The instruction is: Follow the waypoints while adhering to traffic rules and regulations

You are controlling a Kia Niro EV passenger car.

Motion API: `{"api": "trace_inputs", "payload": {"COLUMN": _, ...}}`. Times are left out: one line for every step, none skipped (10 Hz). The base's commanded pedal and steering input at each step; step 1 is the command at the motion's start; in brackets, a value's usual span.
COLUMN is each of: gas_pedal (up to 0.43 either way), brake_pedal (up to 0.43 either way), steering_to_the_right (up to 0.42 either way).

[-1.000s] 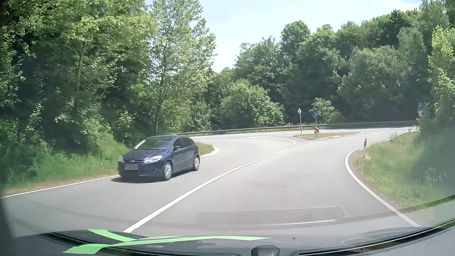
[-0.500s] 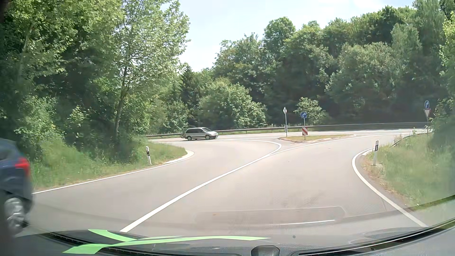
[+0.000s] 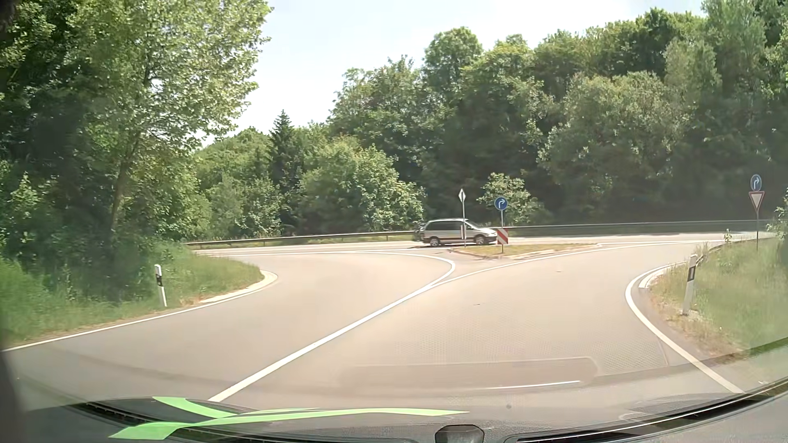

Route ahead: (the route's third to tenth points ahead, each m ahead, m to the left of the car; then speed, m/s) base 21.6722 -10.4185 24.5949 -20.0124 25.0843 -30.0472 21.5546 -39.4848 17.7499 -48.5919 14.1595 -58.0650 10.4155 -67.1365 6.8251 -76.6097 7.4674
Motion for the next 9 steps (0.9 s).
{"api": "trace_inputs", "payload": {"gas_pedal": 0.0, "brake_pedal": 0.067, "steering_to_the_right": 0.101}}
{"api": "trace_inputs", "payload": {"gas_pedal": 0.0, "brake_pedal": 0.098, "steering_to_the_right": 0.106}}
{"api": "trace_inputs", "payload": {"gas_pedal": 0.0, "brake_pedal": 0.116, "steering_to_the_right": 0.111}}
{"api": "trace_inputs", "payload": {"gas_pedal": 0.0, "brake_pedal": 0.122, "steering_to_the_right": 0.116}}
{"api": "trace_inputs", "payload": {"gas_pedal": 0.0, "brake_pedal": 0.116, "steering_to_the_right": 0.119}}
{"api": "trace_inputs", "payload": {"gas_pedal": 0.0, "brake_pedal": 0.11, "steering_to_the_right": 0.124}}
{"api": "trace_inputs", "payload": {"gas_pedal": 0.0, "brake_pedal": 0.11, "steering_to_the_right": 0.132}}
{"api": "trace_inputs", "payload": {"gas_pedal": 0.0, "brake_pedal": 0.11, "steering_to_the_right": 0.145}}
{"api": "trace_inputs", "payload": {"gas_pedal": 0.0, "brake_pedal": 0.11, "steering_to_the_right": 0.156}}
